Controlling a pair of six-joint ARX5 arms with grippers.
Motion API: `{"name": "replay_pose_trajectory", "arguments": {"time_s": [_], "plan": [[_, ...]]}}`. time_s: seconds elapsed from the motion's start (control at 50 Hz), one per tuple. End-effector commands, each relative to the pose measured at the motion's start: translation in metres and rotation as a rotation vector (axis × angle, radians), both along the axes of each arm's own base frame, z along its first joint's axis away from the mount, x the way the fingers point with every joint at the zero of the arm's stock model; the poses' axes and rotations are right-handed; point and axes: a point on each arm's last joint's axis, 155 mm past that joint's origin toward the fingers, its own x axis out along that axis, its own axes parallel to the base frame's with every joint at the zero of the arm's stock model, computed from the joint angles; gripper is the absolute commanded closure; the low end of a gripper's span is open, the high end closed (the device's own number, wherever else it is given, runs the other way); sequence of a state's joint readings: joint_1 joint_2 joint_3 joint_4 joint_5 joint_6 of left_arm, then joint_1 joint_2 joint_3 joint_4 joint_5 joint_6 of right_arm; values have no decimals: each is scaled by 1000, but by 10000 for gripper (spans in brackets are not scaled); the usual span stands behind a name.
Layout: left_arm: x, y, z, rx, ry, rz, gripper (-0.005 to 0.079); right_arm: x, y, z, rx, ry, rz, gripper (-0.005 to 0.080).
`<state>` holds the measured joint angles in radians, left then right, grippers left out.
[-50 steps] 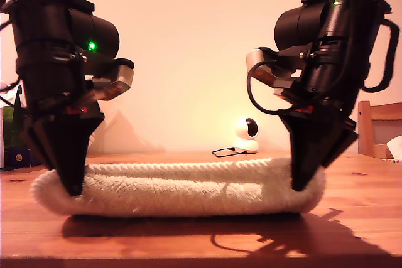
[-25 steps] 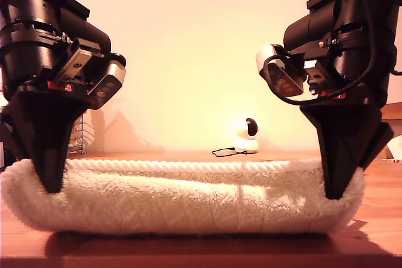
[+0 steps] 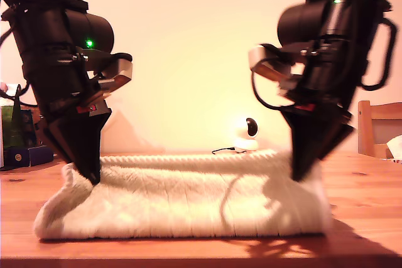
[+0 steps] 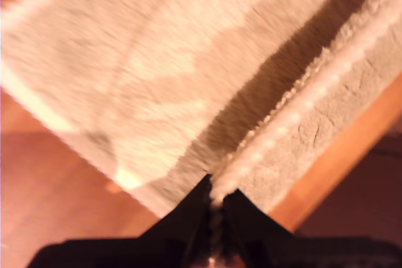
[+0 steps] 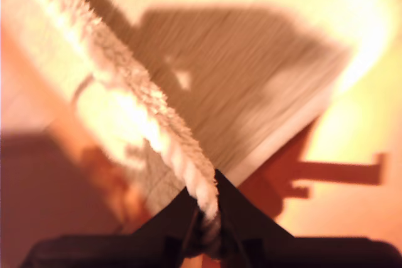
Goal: Fold the tea towel in front of you. After folding it, place it to the left side.
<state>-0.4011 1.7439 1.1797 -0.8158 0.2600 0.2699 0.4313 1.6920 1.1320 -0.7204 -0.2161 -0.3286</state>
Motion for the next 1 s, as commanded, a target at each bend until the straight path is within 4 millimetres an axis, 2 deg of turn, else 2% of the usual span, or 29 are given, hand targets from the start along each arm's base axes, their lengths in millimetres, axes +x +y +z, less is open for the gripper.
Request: {"name": "replay_pose_trajectory", "arguments": {"time_s": [0.0, 0.18, 0.34, 0.46, 0.62, 0.8, 0.88, 0.98], "plan": [[2, 10, -8, 19, 6, 11, 764, 15, -4, 10, 4, -49, -35, 765], [23, 14, 1, 10, -69, 1, 764, 41, -7, 20, 22, -141, -67, 765], [51, 12, 9, -25, -173, 20, 764, 51, -11, 21, 23, -166, -87, 765], [64, 12, 12, -35, -227, 11, 764, 59, -11, 20, 30, -190, -95, 765], [74, 15, 12, -38, -254, 26, 764, 65, -10, 13, 31, -193, -100, 765], [82, 18, 5, -34, -269, 19, 761, 67, -9, -11, 13, -155, -99, 764], [90, 17, 4, -41, -294, 23, 721, 70, -7, -20, 14, -149, -106, 746], [100, 17, 3, -49, -326, 29, 583, 79, -6, -24, 17, -174, -112, 691]]}}
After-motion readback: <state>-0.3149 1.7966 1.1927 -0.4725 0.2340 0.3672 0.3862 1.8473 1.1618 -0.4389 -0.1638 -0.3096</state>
